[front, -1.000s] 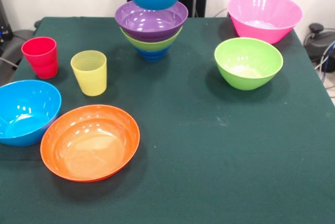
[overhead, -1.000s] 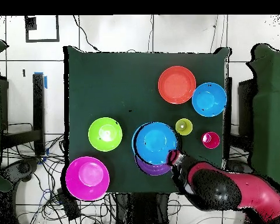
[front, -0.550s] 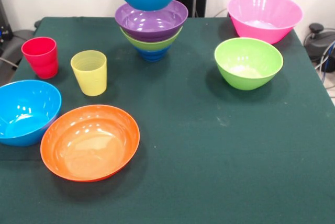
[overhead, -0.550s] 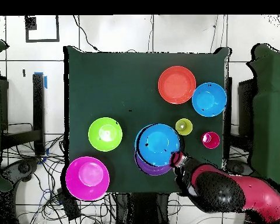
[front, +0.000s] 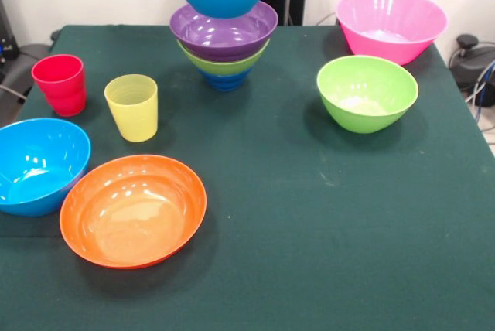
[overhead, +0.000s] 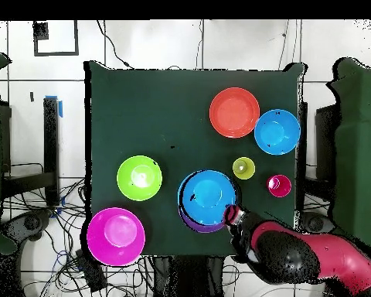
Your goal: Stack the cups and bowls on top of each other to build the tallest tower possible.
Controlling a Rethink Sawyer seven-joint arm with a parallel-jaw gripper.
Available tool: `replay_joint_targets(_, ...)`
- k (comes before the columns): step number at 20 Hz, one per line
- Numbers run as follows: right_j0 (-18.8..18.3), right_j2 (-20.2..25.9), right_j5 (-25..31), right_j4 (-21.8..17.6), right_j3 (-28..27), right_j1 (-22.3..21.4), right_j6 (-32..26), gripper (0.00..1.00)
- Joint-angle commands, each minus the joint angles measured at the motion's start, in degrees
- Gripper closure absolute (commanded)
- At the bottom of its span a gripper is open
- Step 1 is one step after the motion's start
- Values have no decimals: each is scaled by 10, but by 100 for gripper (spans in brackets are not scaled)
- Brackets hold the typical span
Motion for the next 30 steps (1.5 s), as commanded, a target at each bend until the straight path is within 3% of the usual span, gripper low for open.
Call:
replay_joint_targets(1, 30, -11, -42, -55, 25, 38, -29, 100)
replay_joint_targets(11, 41, -22, -54, -75, 27, 39, -9, 100)
replay_joint_targets(21, 61, -68, -89, -119, 25, 65, 0, 100)
replay_joint_targets(30, 63, -77, -98, -130, 29, 70, 0, 100)
